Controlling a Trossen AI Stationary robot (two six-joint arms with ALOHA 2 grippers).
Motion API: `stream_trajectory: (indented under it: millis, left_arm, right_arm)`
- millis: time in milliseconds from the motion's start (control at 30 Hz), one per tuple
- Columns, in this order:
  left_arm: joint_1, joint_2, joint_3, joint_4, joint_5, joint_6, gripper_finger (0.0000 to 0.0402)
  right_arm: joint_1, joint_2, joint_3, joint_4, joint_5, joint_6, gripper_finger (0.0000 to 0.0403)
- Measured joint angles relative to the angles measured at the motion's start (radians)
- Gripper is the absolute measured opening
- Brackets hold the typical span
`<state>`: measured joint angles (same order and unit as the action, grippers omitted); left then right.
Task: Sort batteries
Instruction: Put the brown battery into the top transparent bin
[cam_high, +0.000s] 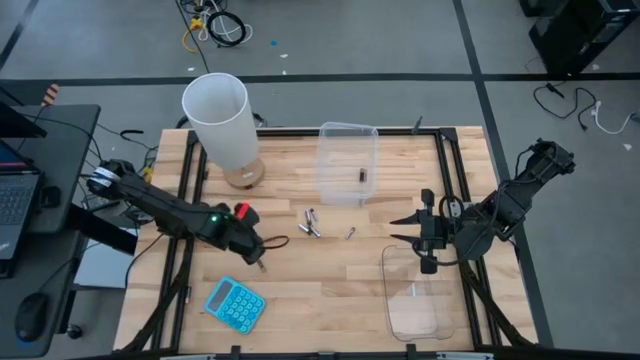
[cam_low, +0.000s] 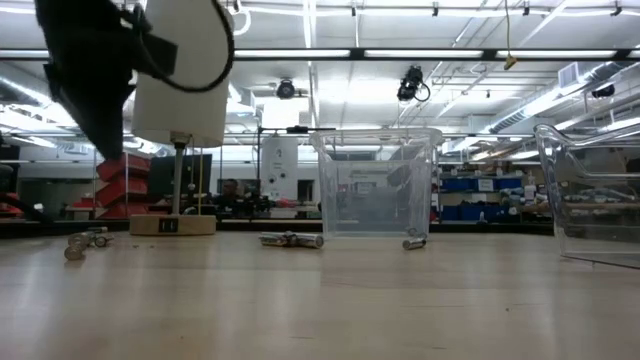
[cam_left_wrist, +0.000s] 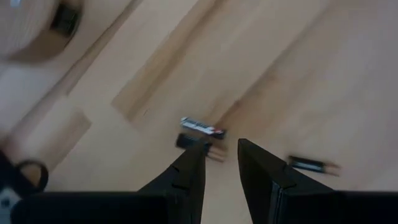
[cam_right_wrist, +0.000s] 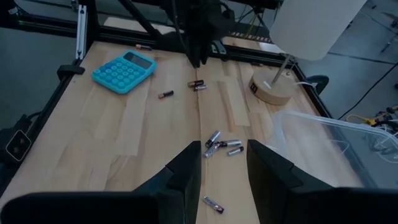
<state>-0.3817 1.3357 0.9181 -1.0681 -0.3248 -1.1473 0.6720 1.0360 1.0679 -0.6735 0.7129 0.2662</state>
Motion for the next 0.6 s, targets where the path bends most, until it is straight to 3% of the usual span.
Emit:
stream_trajectory:
  millis: [267,600]
  left_arm:
    - [0.000,0.000,-0.111,0.051,-0.007,-0.246,0.0096]
    - [0.001,0.000,-0.181,0.183,-0.021,-0.328,0.0097]
  right_arm:
    - [-0.001,0.000,0.000,0.000,-0.002,0.000,0.0115]
    - [-0.001,0.000,0.000,0.005,-0.002,-0.005,0.0115]
